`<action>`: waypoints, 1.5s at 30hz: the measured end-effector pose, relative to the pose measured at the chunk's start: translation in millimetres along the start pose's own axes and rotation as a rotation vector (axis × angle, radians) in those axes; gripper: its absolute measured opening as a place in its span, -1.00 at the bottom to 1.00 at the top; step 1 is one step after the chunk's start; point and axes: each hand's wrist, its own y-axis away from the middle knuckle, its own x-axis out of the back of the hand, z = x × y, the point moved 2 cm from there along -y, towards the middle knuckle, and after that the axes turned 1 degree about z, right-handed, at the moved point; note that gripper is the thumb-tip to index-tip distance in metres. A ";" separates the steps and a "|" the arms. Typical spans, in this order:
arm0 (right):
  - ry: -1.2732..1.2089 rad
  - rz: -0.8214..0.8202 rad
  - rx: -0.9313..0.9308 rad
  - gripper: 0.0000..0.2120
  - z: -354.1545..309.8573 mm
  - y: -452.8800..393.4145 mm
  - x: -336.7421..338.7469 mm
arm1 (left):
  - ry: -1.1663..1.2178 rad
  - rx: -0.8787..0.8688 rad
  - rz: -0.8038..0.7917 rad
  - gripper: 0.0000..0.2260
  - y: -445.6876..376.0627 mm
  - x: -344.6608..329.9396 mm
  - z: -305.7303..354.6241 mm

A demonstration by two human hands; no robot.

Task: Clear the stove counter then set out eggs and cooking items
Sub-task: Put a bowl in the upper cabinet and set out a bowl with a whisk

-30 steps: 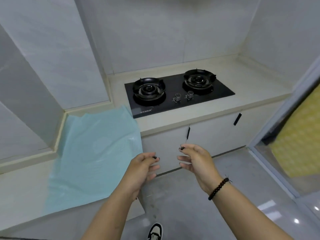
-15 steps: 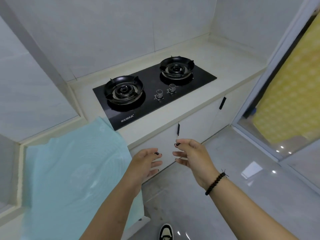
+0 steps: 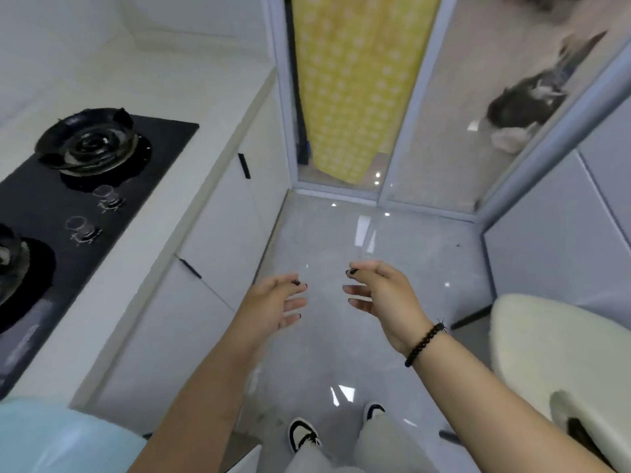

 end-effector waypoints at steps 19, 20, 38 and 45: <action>-0.303 0.434 0.043 -0.86 -67.4 -68.8 264.5 | -0.365 -0.052 -0.410 -0.85 -60.9 -307.2 70.5; -0.305 0.440 0.046 -0.86 -70.6 -71.9 272.3 | -0.378 -0.051 -0.416 -0.85 -62.3 -318.0 73.2; -0.483 0.746 0.083 -0.87 -147.8 -178.1 372.7 | -0.569 0.001 -0.702 -0.82 -175.9 -490.9 154.4; -0.585 0.863 0.120 -0.85 -200.4 -242.6 394.2 | -0.702 -0.015 -0.810 -0.85 -238.0 -562.0 212.1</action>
